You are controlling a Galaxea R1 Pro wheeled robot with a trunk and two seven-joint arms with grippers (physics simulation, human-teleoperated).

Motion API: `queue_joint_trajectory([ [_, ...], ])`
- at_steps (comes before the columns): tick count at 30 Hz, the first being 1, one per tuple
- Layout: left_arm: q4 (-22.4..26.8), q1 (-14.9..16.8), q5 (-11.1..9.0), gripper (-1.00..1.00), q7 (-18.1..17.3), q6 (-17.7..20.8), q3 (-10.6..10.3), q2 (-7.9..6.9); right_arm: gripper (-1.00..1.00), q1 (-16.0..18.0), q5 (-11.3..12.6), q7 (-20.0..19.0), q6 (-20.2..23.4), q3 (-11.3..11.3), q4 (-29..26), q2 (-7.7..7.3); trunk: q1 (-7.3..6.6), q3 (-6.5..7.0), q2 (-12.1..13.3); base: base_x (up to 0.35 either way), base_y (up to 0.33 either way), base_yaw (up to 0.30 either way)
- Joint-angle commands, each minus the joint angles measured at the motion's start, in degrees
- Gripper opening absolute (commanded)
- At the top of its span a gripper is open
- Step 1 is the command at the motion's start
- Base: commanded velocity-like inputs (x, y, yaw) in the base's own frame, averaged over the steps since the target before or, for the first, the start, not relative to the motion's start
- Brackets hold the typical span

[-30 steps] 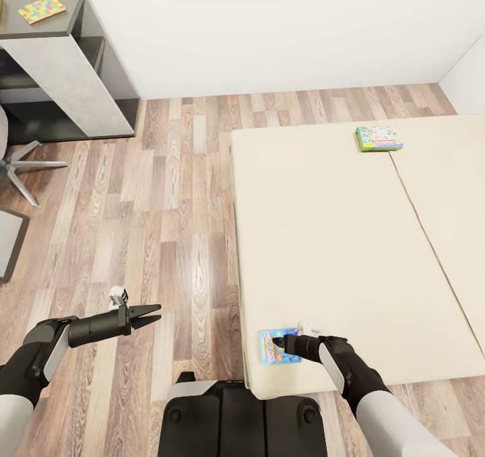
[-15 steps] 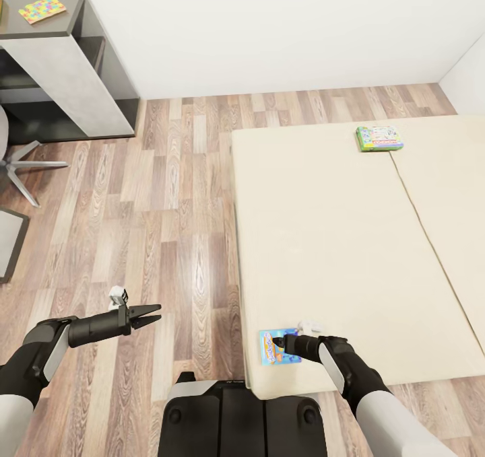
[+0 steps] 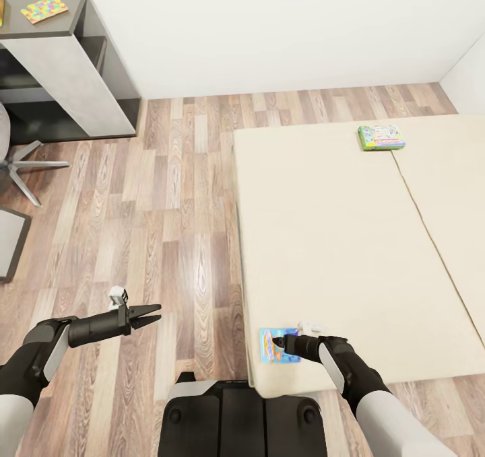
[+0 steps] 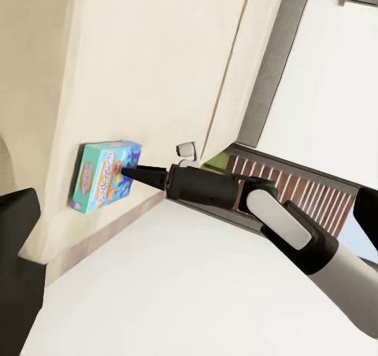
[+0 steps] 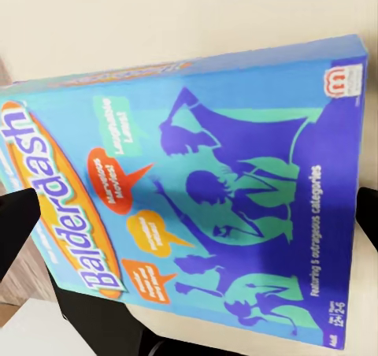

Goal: Put all the toys in the child's room - the three board games (two on the bed and one on the table), the two jigsaw puzzles on the table, and the tennis ball on the table - inside the toy box on the table in the child's room.

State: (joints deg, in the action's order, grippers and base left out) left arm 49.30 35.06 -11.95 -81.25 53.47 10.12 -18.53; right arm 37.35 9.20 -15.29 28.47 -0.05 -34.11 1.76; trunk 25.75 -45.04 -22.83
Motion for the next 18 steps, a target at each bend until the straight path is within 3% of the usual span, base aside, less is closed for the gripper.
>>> queue_joint_trajectory([
  [1,0.01,0.01,-0.09,1.0,-0.13,0.61,-0.01,-0.01,1.0,0.0,0.46,0.08,0.36,-0.02,-0.08,0.0,0.03,-0.06,-0.09,-0.046,0.026,0.0],
  [18,0.01,0.01,-0.09,1.0,-0.13,0.6,-0.01,-0.01,1.0,0.0,0.46,0.08,0.36,0.01,-0.08,0.0,0.03,-0.06,-0.09,-0.039,0.054,0.0],
])
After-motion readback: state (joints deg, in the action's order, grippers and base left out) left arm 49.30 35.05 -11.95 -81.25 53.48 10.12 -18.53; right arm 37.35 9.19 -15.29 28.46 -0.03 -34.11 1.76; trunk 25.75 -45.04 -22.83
